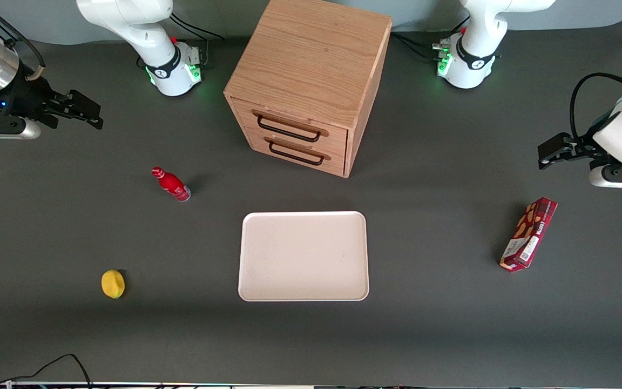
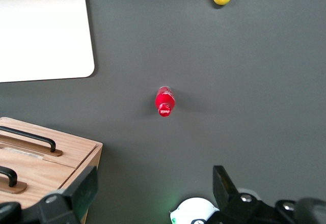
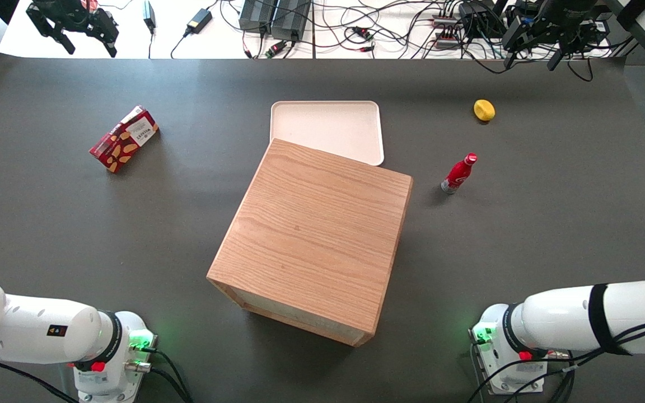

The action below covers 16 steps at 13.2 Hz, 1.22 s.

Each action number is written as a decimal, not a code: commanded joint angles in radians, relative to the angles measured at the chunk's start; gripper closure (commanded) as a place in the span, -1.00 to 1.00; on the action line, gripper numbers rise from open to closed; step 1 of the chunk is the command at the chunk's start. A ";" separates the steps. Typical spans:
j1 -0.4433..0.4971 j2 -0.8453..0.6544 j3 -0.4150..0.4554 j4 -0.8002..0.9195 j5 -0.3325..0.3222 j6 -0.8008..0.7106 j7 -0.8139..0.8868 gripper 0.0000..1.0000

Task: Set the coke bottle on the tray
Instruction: 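Move the open right gripper down to the red Coca-Cola bottle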

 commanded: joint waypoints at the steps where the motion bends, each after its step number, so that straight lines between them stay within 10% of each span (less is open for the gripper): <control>1: 0.000 0.014 -0.001 0.043 -0.016 -0.013 0.071 -1.00; 6: 0.004 0.026 0.009 -0.053 -0.002 0.033 0.073 -1.00; 16: 0.004 0.061 0.015 -0.677 0.013 0.762 0.076 -1.00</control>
